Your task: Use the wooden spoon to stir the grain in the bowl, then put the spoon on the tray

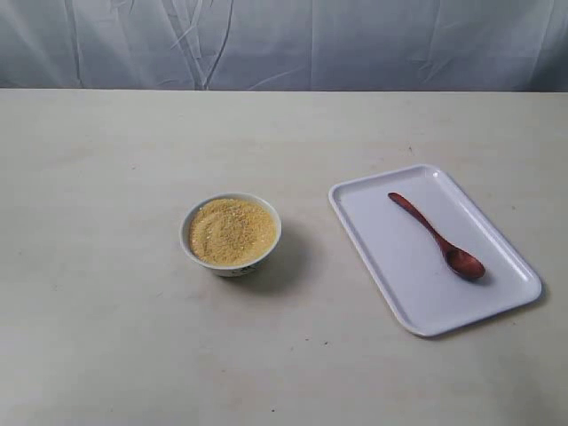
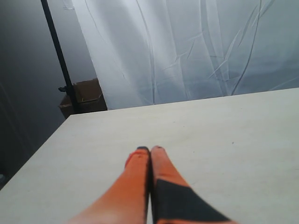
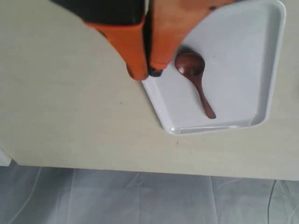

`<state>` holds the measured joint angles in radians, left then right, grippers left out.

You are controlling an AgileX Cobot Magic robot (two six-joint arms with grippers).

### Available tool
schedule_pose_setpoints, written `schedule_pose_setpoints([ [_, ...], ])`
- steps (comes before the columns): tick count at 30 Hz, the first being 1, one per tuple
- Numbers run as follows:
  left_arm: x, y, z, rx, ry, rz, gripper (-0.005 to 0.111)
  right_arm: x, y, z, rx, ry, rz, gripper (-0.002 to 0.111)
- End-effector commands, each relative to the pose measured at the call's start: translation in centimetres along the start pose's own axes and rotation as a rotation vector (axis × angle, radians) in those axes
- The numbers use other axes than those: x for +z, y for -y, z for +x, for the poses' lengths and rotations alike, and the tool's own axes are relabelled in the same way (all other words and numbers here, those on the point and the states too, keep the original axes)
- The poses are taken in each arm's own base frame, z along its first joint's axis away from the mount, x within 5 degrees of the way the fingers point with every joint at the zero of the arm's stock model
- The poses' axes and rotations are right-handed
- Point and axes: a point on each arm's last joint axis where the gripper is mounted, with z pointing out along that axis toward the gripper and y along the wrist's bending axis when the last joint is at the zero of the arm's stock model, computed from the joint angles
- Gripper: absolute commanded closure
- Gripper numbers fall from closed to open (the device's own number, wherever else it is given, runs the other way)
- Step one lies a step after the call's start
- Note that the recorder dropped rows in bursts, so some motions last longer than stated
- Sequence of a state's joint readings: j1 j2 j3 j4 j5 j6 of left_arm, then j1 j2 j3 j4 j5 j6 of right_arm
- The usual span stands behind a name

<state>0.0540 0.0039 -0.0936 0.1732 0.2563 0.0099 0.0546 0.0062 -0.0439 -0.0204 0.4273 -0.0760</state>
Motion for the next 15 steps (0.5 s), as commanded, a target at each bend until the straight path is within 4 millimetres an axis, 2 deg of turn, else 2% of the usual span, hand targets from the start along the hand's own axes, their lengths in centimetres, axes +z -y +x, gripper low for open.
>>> schedule_pose_setpoints([
  [1, -0.01, 0.04, 0.03, 0.000, 0.007, 0.006, 0.107, 0.48, -0.07, 0.89, -0.008, 0.012, 0.004, 0.108],
  [15, -0.01, 0.04, 0.03, 0.001, 0.007, 0.005, 0.107, 0.48, -0.08, 0.79, -0.002, 0.023, 0.003, 0.108],
])
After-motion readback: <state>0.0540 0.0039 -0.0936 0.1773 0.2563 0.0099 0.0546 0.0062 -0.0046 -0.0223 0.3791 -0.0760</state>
